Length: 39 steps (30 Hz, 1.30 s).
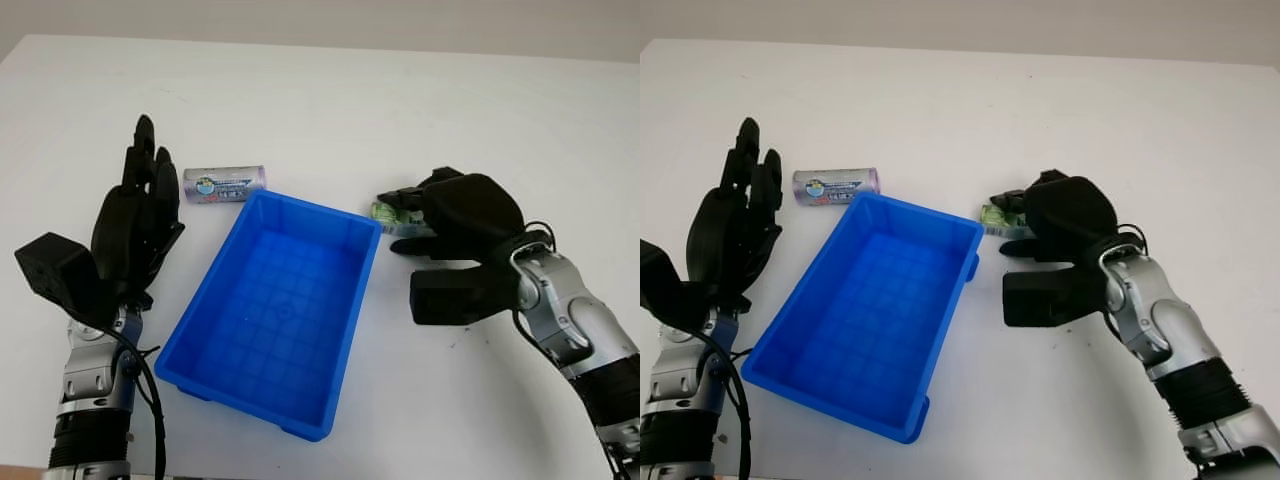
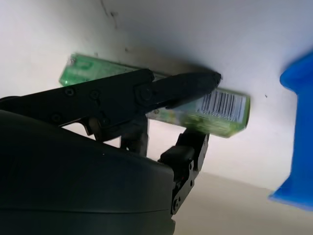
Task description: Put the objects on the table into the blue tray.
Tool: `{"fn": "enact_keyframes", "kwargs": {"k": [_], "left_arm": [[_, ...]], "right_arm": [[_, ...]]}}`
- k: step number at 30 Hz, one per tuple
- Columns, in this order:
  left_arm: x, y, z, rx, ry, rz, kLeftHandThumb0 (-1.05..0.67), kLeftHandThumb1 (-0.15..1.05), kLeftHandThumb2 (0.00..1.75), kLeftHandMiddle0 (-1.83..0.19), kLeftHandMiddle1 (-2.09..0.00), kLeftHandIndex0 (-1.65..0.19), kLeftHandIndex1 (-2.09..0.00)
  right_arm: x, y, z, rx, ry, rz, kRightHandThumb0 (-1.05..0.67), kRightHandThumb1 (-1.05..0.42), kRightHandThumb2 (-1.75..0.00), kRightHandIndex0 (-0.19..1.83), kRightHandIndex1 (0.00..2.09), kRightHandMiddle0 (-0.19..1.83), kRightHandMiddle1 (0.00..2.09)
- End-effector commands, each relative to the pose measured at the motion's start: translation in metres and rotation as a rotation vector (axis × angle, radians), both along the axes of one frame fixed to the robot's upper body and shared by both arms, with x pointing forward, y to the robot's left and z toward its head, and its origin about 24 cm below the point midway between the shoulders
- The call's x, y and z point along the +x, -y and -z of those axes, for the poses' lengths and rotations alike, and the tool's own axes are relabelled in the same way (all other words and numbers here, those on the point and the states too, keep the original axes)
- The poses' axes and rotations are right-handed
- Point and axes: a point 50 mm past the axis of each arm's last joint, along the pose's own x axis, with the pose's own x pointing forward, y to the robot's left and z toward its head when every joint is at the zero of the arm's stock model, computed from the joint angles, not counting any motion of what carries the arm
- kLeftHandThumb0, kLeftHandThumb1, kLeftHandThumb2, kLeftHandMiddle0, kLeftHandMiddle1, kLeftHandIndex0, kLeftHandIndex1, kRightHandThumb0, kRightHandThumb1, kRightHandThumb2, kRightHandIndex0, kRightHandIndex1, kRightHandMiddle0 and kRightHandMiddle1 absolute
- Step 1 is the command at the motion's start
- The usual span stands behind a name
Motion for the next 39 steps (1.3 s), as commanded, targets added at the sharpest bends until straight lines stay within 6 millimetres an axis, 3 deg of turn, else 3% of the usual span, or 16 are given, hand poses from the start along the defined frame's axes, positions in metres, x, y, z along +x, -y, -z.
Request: {"fn": "enact_keyframes", "kwargs": {"k": [1, 3, 7, 12, 23, 30, 34, 39], "left_arm": [[0.002, -0.001, -0.003, 0.007, 0.017, -0.001, -0.70, 1.05, 0.64, 0.19, -0.03, 0.18, -0.05], [0.002, -0.001, -0.003, 0.010, 0.016, -0.004, -0.70, 1.05, 0.63, 0.19, -0.03, 0.17, -0.06], [0.002, -0.001, -0.003, 0.007, 0.017, -0.002, -0.71, 1.05, 0.63, 0.19, -0.04, 0.17, -0.06], [0.002, 0.000, -0.003, 0.008, 0.020, -0.002, -0.70, 1.05, 0.63, 0.19, -0.04, 0.17, -0.06], [0.005, 0.001, -0.002, 0.005, 0.017, 0.017, -0.70, 1.05, 0.64, 0.19, -0.01, 0.19, -0.04], [0.008, 0.005, -0.001, 0.004, 0.008, 0.024, -0.70, 1.05, 0.64, 0.19, 0.00, 0.19, -0.01], [0.010, 0.007, -0.001, 0.011, 0.006, 0.028, -0.70, 1.05, 0.65, 0.19, 0.00, 0.19, 0.00], [0.010, 0.010, 0.000, 0.012, 0.000, 0.026, -0.71, 1.05, 0.65, 0.19, 0.00, 0.19, 0.00]], "right_arm": [[-0.002, 0.005, 0.012, -0.071, 0.000, -0.009, -0.57, -0.96, -0.06, 0.83, 2.08, 0.53, 1.96], [-0.002, 0.005, 0.012, -0.092, 0.036, -0.022, -0.58, -1.00, -0.06, 0.98, 2.09, 0.63, 2.06], [0.000, 0.005, 0.005, -0.042, 0.090, -0.038, -0.57, -1.04, -0.06, 1.07, 2.09, 0.72, 2.09], [0.003, 0.013, -0.010, 0.080, 0.185, -0.042, -0.55, -1.02, -0.05, 0.99, 2.09, 0.68, 2.09], [0.010, 0.025, -0.061, 0.674, 0.189, -0.024, -0.37, -1.00, -0.05, 0.94, 2.09, 0.74, 2.09], [0.004, 0.002, -0.072, 0.885, 0.171, -0.182, -0.32, -1.05, -0.09, 1.05, 2.09, 0.87, 2.09], [0.002, -0.019, -0.081, 1.038, 0.141, -0.282, -0.36, -1.05, -0.13, 1.23, 2.09, 0.99, 2.09], [-0.001, -0.044, -0.095, 1.141, 0.087, -0.444, -0.45, -1.05, -0.17, 1.29, 2.09, 0.98, 2.09]]}}
